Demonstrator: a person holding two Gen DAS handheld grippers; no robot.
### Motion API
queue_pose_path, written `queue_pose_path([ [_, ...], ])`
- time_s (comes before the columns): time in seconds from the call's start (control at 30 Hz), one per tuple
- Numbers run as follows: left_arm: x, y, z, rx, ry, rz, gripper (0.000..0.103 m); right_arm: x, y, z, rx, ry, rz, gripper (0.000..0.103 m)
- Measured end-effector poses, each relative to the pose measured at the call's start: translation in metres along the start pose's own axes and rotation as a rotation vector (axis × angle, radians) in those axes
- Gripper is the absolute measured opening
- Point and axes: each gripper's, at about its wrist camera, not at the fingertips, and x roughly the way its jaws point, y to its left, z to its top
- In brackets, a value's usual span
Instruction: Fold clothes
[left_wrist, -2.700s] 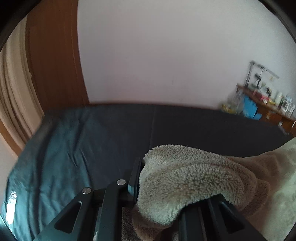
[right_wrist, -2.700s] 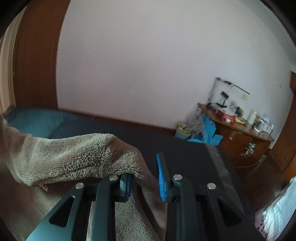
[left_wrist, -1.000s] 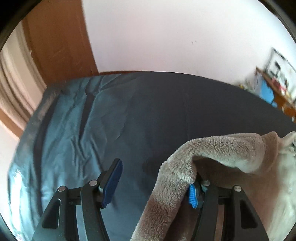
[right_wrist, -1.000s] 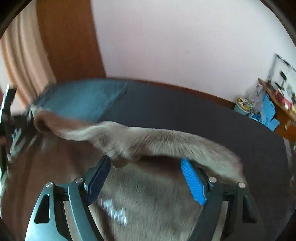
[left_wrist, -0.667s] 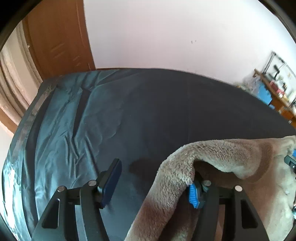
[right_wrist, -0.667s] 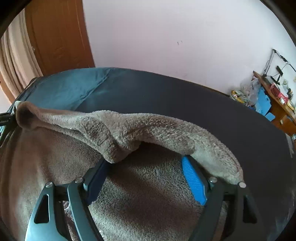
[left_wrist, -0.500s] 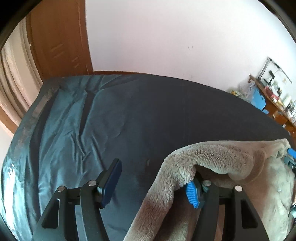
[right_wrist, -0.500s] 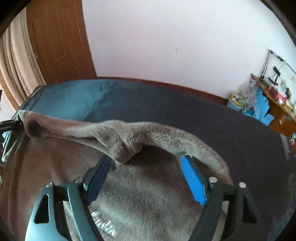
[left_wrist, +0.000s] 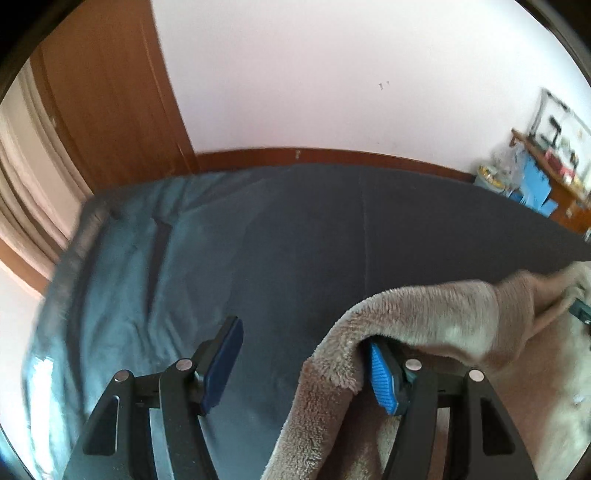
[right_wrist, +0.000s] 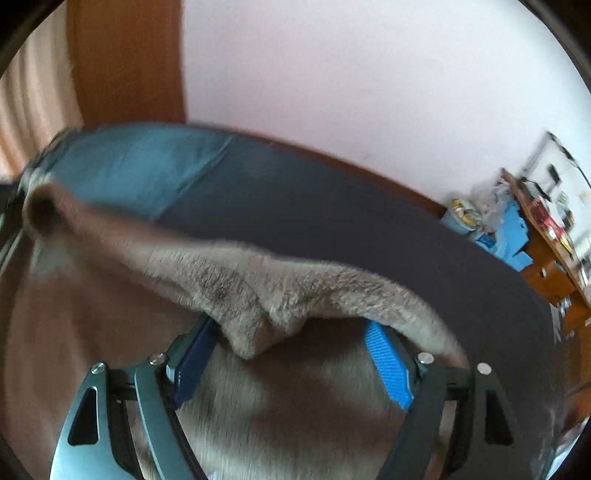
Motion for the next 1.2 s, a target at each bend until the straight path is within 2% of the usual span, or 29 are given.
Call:
queue_pose_path([
  [0.1,0.017,0.015,-0.001,-0.087,0.045,-0.092,0.066,0.021,-0.015,0.013,0.101,0.011,0.028,0.083],
  [0.17,0.02,0.024,-0.002,-0.115,0.038,-0.13,0.068,0.033,-0.019,0.016,0.114,0.03,0.042,0.086],
  [0.33,0.002,0.033,-0.015,-0.065,0.028,-0.15,0.068,0.016,-0.012,0.015,0.078,0.011,0.024,0.086],
  [0.5,-0.039,0.062,-0.048,-0.026,-0.015,-0.163,0.068,-0.046,0.001,-0.024,0.007,-0.047,0.069,0.087],
  [0.63,-0.072,0.096,-0.095,-0.021,-0.021,-0.193,0.068,-0.091,0.022,-0.062,-0.046,-0.044,0.141,0.087],
  [0.77,-0.108,0.112,-0.143,0.038,-0.02,-0.216,0.068,-0.131,0.055,-0.113,-0.12,-0.011,0.205,0.087],
  [0.83,-0.123,0.117,-0.169,0.074,-0.012,-0.226,0.068,-0.154,0.079,-0.15,-0.149,0.005,0.234,0.087],
  [0.93,-0.144,0.121,-0.204,0.115,-0.012,-0.242,0.068,-0.169,0.098,-0.193,-0.163,0.028,0.301,0.087],
  [1.0,-0.152,0.128,-0.222,0.133,-0.019,-0.227,0.069,-0.184,0.108,-0.219,-0.158,0.035,0.339,0.087],
  [1.1,-0.163,0.139,-0.255,0.124,-0.019,-0.221,0.068,-0.206,0.119,-0.25,-0.162,0.019,0.325,0.087],
  [1.2,-0.171,0.158,-0.28,0.067,-0.017,-0.23,0.069,-0.221,0.131,-0.274,-0.152,0.003,0.33,0.087],
])
